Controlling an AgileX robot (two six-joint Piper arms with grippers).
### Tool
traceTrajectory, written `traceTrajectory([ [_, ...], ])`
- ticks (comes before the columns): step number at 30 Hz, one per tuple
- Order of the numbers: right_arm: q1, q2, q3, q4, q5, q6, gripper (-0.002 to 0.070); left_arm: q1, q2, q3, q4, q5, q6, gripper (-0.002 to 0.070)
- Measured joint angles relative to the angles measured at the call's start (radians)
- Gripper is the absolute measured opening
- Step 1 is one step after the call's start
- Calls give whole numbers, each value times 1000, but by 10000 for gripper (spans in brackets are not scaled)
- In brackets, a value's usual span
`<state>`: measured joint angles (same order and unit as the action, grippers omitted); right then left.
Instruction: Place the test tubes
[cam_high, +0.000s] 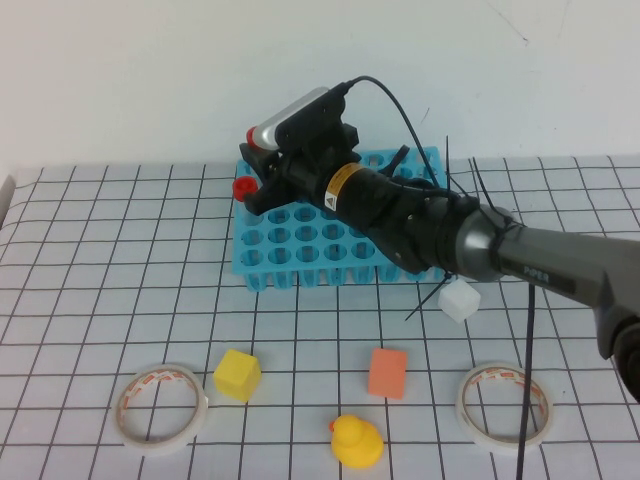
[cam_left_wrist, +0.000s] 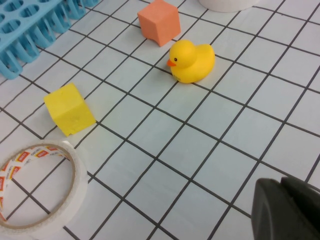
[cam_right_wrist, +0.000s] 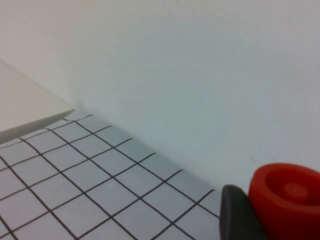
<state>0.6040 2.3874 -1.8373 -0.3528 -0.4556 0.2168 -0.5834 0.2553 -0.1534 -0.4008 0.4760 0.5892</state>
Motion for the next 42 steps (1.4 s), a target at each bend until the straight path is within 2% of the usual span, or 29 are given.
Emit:
traceTrajectory([
  [37,0,53,0,45,-8,4,286,0,0,0,0,0,4,-1],
  [39,0,53,0,45,-8,4,307,0,0,0,0,0,4,-1],
  [41,0,55,0,45,-12,4,365,0,0,0,0,0,4,-1],
  [42,0,55,0,43,-17,4,431,0,0,0,0,0,4,-1],
])
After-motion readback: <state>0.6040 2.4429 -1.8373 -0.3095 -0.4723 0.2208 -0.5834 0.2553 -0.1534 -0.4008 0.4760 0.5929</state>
